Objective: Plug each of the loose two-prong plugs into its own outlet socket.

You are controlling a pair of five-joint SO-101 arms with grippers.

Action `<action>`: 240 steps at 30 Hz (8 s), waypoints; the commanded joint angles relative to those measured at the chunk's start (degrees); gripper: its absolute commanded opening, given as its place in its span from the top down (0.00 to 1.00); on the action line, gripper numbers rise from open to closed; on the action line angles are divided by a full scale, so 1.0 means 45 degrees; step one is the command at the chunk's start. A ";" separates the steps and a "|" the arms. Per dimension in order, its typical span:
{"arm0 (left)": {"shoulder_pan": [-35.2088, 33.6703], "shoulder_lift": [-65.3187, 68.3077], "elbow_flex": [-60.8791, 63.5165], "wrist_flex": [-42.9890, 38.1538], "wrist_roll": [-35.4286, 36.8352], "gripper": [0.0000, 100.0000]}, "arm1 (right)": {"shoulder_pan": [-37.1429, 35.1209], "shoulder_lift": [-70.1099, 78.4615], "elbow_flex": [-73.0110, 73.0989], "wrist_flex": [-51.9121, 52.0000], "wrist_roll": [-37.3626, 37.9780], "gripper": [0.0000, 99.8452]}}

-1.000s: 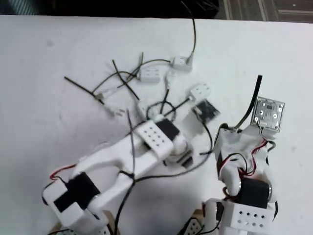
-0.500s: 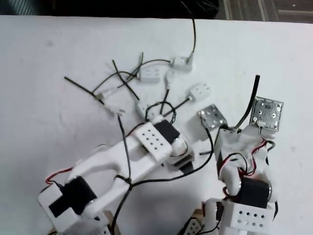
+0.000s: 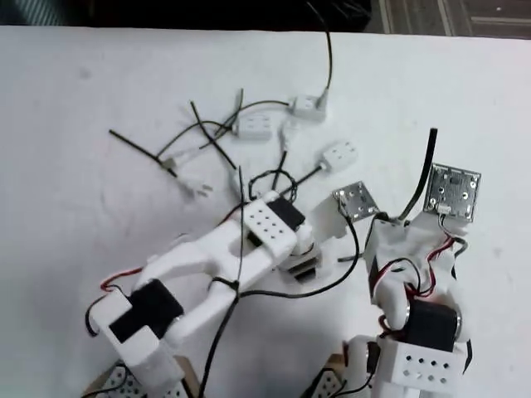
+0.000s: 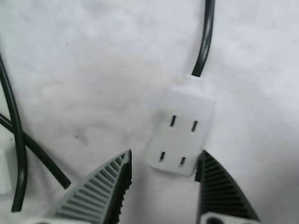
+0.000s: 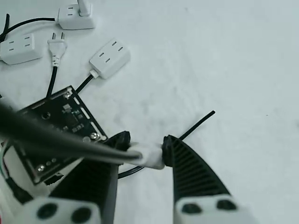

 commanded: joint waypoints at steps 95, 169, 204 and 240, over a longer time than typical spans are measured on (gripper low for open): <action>-0.1123 0.0733 -0.1133 0.2462 -0.5255 0.98 | -0.1709 -0.0068 -0.5314 0.2745 -0.0020 0.98; -1.5580 -2.0718 1.2269 0.1348 -0.2481 0.83 | -0.8996 0.2960 0.0430 -0.0928 0.6037 0.98; -1.5600 -2.0737 1.3499 0.1250 -0.1895 0.83 | -1.0559 1.0696 -0.0293 -0.7863 0.6447 0.98; -1.5600 -2.0737 1.3734 0.0899 -0.1895 0.83 | -1.0442 1.0852 -0.0352 -0.6437 0.7678 0.98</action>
